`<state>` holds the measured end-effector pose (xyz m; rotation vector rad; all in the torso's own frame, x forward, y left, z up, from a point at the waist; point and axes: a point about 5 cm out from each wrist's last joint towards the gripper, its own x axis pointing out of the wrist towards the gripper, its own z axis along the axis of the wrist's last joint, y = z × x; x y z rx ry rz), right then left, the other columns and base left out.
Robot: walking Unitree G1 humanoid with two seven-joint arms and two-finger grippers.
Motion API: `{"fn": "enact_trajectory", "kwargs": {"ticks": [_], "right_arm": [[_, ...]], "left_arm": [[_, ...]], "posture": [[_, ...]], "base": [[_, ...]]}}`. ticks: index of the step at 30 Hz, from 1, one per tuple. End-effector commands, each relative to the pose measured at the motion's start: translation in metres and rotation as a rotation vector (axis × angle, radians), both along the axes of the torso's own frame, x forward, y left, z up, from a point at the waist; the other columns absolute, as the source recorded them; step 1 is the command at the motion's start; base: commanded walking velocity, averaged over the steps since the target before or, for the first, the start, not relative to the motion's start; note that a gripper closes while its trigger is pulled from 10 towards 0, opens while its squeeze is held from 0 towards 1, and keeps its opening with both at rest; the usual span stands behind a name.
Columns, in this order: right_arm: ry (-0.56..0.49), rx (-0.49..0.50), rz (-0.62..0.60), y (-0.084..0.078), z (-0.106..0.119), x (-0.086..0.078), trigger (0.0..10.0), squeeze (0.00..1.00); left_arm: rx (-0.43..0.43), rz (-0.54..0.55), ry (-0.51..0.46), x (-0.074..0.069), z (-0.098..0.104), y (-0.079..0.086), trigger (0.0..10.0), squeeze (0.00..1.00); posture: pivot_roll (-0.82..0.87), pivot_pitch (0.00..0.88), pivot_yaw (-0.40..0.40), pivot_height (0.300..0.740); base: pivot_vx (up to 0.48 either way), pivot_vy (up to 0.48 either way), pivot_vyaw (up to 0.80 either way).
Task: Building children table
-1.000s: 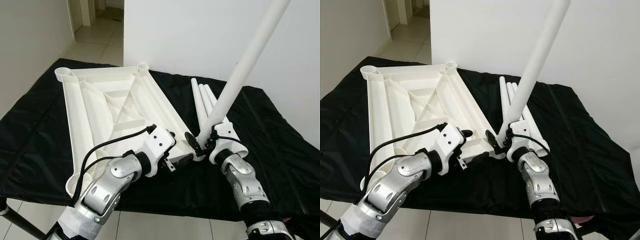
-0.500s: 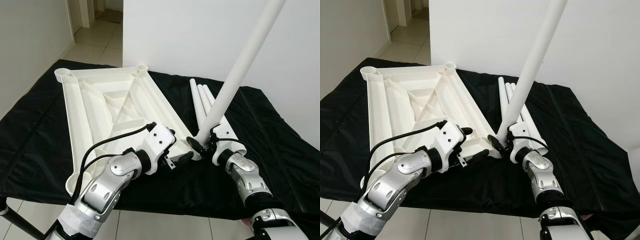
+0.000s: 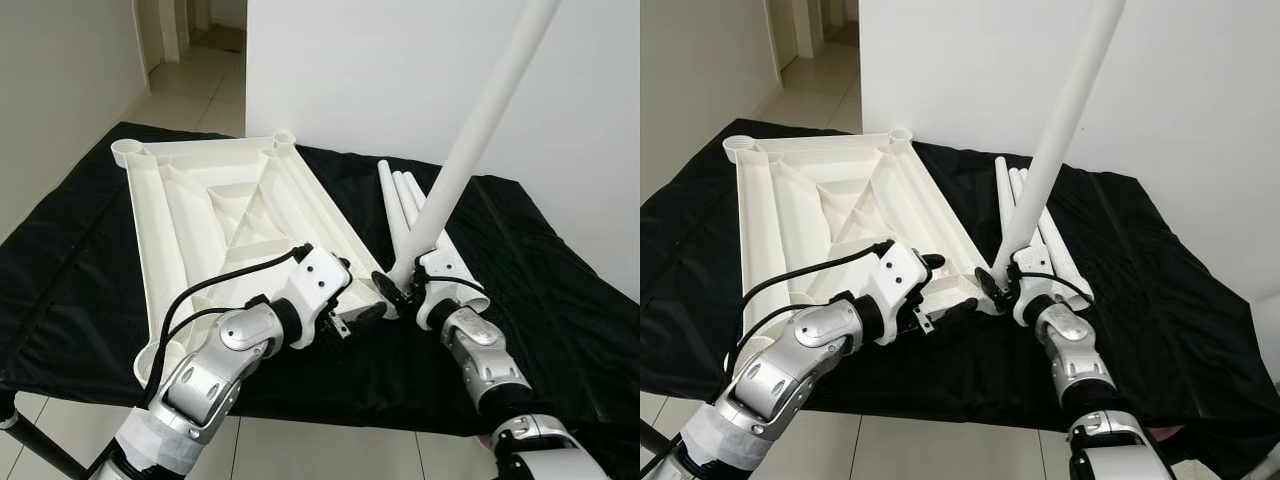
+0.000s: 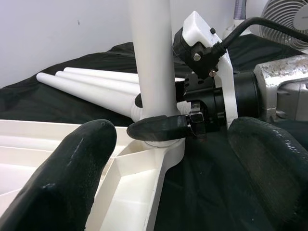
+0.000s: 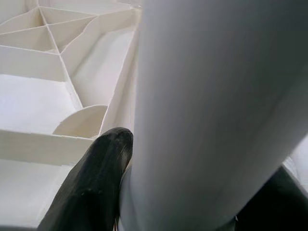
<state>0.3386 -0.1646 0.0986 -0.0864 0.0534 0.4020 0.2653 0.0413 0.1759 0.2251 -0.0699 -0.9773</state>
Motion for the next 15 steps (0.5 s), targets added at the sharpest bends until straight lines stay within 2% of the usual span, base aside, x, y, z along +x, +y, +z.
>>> {"fn": "enact_trajectory", "kwargs": {"ticks": [1,2,4,7,8,11,15], "right_arm": [[0.099,-0.005,-0.08,-0.003,-0.02,-0.006,10.0,0.0],[0.099,-0.005,-0.08,-0.003,-0.02,-0.006,10.0,0.0],[0.098,0.019,-0.198,0.001,-0.022,-0.008,10.0,0.0],[0.095,0.033,-0.242,0.004,-0.022,-0.01,10.0,0.0],[0.094,0.04,-0.295,0.007,-0.022,-0.012,10.0,0.0],[0.091,0.045,-0.338,0.008,-0.022,-0.014,10.0,0.0],[0.089,0.068,-0.46,0.012,-0.022,-0.02,10.0,0.0]], "left_arm": [[0.015,-0.044,0.015,-0.002,-0.002,-0.003,10.0,0.0],[0.015,-0.044,0.015,-0.002,-0.002,-0.003,10.0,0.0],[0.015,-0.043,0.018,-0.003,-0.003,-0.003,10.0,0.0],[0.015,-0.043,0.02,-0.003,-0.004,-0.003,10.0,0.0],[0.016,-0.044,0.022,-0.004,-0.004,-0.003,10.0,0.0],[0.016,-0.044,0.022,-0.004,-0.005,-0.004,10.0,0.0],[0.015,-0.044,0.024,-0.004,-0.005,-0.004,10.0,0.0]], "posture": [[0.03,0.0,-0.11,0.74],[0.03,0.0,-0.11,0.74],[0.03,0.0,-0.113,0.74],[0.03,0.0,-0.117,0.74],[0.03,0.0,-0.117,0.74],[0.03,0.0,-0.123,0.74],[0.04,0.0,-0.129,0.74]], "base": [[0.0,0.0,0.0],[0.0,0.0,0.0],[0.0,0.0,0.0],[0.0,0.0,0.0],[0.0,0.0,0.0],[0.0,0.0,0.0],[0.0,0.0,0.0]]}}
